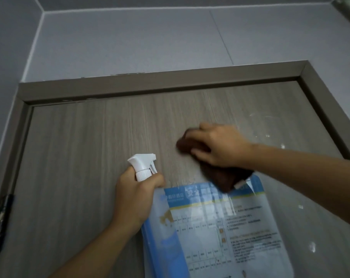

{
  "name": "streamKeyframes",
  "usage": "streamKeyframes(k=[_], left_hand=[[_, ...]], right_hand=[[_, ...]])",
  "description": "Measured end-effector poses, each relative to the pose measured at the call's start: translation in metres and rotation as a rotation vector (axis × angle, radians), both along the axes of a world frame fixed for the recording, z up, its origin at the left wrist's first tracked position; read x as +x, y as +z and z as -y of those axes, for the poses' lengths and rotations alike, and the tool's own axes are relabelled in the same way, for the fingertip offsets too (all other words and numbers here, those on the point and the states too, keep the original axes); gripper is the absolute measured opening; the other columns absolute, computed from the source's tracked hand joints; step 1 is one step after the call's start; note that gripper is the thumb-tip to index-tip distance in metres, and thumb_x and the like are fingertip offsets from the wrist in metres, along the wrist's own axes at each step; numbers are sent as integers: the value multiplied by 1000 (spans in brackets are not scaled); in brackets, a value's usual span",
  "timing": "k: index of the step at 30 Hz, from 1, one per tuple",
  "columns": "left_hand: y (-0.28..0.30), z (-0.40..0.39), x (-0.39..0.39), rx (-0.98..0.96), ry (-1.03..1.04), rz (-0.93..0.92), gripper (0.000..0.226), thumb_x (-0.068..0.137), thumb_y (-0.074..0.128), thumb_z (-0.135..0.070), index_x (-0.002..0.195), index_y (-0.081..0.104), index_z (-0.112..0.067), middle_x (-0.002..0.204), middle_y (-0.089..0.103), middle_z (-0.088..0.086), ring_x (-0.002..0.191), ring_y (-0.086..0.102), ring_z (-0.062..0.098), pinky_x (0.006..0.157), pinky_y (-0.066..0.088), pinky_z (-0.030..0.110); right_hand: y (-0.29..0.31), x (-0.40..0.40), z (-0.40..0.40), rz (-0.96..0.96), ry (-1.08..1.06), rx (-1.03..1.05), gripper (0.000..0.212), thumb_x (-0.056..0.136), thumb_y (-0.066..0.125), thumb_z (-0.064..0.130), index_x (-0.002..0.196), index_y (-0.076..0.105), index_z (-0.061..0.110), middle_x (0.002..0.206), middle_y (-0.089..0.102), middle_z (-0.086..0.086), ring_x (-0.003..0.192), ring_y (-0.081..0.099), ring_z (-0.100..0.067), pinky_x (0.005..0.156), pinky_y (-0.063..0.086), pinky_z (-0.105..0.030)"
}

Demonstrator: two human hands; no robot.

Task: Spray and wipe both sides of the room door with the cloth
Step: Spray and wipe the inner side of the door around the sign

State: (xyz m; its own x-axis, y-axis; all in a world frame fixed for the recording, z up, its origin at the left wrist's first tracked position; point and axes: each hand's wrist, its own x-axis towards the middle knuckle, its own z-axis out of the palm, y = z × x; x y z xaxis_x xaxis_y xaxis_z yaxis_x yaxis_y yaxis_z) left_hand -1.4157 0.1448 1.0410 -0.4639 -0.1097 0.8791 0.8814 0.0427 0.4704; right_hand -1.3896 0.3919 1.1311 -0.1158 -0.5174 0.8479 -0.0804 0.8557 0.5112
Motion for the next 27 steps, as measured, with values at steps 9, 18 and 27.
streamKeyframes(k=[9, 18, 27], left_hand=[[-1, -1, 1, 9, 21, 12, 30, 59, 72, -25, 82, 66, -7, 67, 65, 4, 65, 63, 23, 63, 57, 53], [0, 1, 0, 0, -27, 12, 27, 59, 73, -25, 76, 63, -7, 65, 63, 4, 64, 63, 25, 61, 54, 46], [-1, 5, -3, 1, -62, 11, 29, 62, 75, -23, 81, 64, -4, 67, 63, 5, 65, 61, 21, 62, 51, 41]], right_hand=[[22, -17, 35, -36, 110, -168, 49, 98, 55, 51, 143, 53, 33, 122, 58, -7, 101, 64, -31, 80, 53, -41], [2, 19, 10, 239, -54, 231, 47, 91, 68, 49, 137, 58, 45, 105, 53, 11, 84, 58, -12, 69, 49, -33], [-26, 24, 32, 230, -157, 357, 33, 95, 60, 38, 128, 64, 42, 95, 45, 10, 71, 49, -13, 55, 46, -34]])
